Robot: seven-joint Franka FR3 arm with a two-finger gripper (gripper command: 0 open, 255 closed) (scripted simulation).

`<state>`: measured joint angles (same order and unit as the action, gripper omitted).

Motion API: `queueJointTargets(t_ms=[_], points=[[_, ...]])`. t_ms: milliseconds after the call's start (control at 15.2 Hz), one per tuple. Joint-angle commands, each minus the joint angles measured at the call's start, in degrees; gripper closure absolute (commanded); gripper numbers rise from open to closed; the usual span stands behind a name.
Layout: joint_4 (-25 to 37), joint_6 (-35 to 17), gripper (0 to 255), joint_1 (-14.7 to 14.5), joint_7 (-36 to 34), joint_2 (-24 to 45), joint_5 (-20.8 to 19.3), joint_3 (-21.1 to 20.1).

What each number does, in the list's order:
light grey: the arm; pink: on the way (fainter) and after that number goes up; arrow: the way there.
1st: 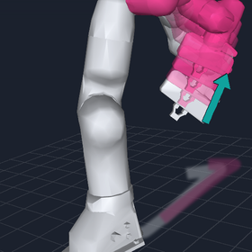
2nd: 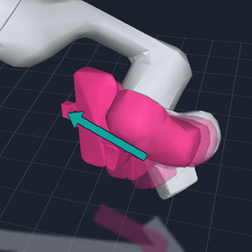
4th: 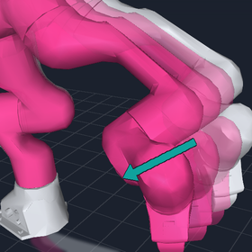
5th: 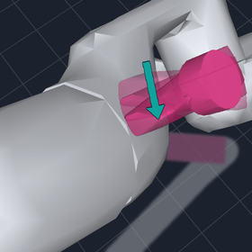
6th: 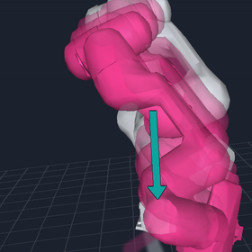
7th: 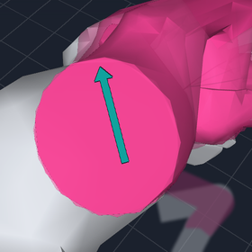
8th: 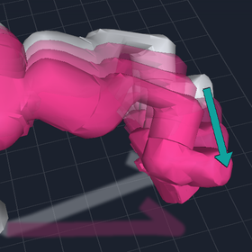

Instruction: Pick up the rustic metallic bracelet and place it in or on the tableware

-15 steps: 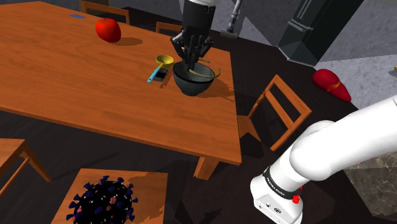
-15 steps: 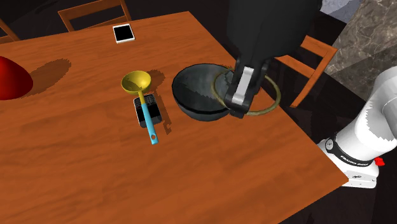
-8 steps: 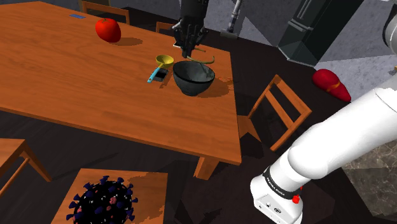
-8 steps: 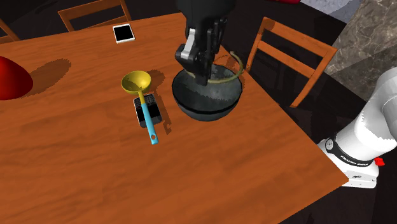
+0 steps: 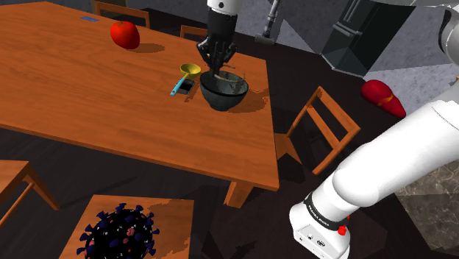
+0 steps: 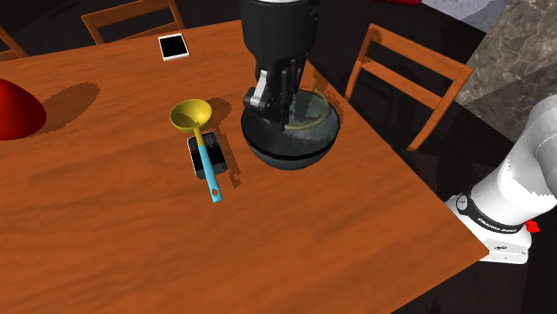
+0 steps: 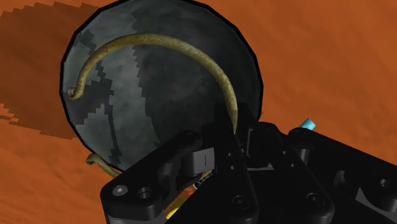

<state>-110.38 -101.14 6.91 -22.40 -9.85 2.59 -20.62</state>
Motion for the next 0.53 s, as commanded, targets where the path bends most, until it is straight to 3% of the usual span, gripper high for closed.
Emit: queueJointTargets(t_ms=[0,264,462], points=[[-1.5,-1.5,255,-0.1,-0.1,0.0,0.0,-0.1],[-5.0,-5.3,255,-0.1,-0.1,0.2,0.0,-0.2],[-5.0,-5.3,255,-0.1,-0.1,0.2,0.0,-0.2]])
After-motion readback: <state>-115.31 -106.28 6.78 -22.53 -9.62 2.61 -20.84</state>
